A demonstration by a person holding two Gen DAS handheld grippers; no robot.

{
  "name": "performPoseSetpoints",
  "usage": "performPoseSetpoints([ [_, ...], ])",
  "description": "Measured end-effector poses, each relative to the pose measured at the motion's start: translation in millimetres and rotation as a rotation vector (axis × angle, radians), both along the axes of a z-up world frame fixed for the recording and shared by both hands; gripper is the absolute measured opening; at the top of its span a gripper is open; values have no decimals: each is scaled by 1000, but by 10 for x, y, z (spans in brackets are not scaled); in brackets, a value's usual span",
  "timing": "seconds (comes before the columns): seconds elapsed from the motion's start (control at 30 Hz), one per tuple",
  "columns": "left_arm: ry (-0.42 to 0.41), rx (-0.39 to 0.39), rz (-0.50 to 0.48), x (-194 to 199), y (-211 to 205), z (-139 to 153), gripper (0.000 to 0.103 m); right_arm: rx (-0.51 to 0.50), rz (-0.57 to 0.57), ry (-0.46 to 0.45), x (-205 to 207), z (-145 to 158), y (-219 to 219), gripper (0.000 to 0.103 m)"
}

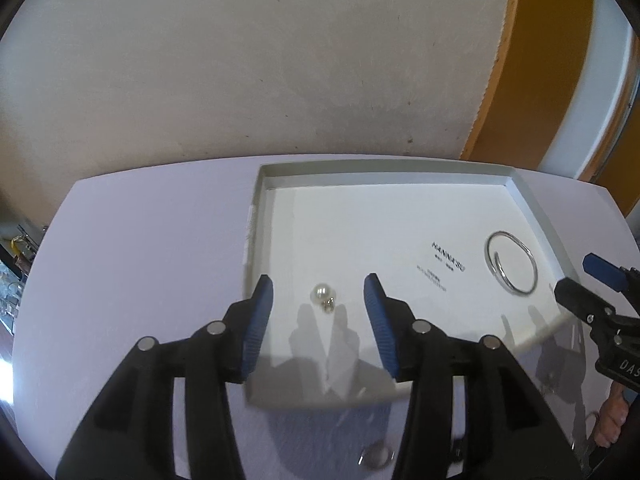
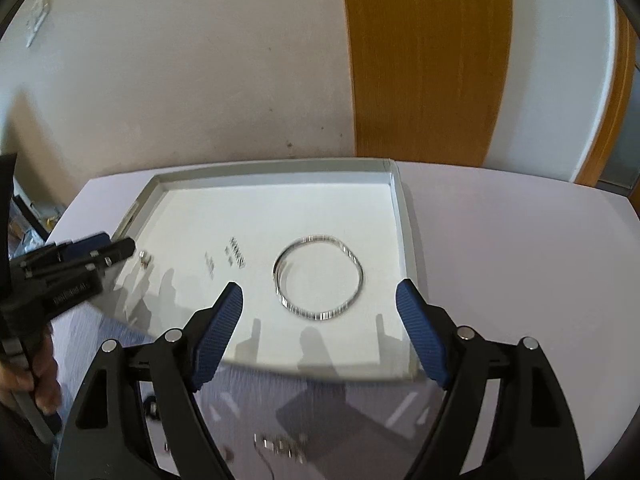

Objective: Organize jewelry
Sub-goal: 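Withdraw both open tools from the tray back toward the jewelry, then grasp the silver dangling earring with right tool while left tool grasps the silver ring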

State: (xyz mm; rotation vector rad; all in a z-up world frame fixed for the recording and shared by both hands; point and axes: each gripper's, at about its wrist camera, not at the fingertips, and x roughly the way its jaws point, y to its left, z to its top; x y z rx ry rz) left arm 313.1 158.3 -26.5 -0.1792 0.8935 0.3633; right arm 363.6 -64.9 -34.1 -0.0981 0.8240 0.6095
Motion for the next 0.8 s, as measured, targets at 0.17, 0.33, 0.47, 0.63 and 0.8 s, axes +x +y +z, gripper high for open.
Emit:
performPoseSetpoints([
  [0.17, -22, 13, 5, -369, -33, 110, 52, 4, 30, -4, -286, 10, -121, 80],
  [0.33, -28, 20, 5, -748, -146, 99, 56, -20, 60, -5, -558, -105, -156, 78],
  [0.47, -11, 14, -1, -935, -216, -3, 56, -44, 70, 6, -676, -246, -143, 76],
  [0.63, 8, 10, 6, -1056, -245, -118, 56, -89, 69, 3, -693, -397, -78, 73],
  [0.8, 18, 5, 3, -1114, -240, -187, 56, -118, 64, -4, -690, -508, -55, 69],
])
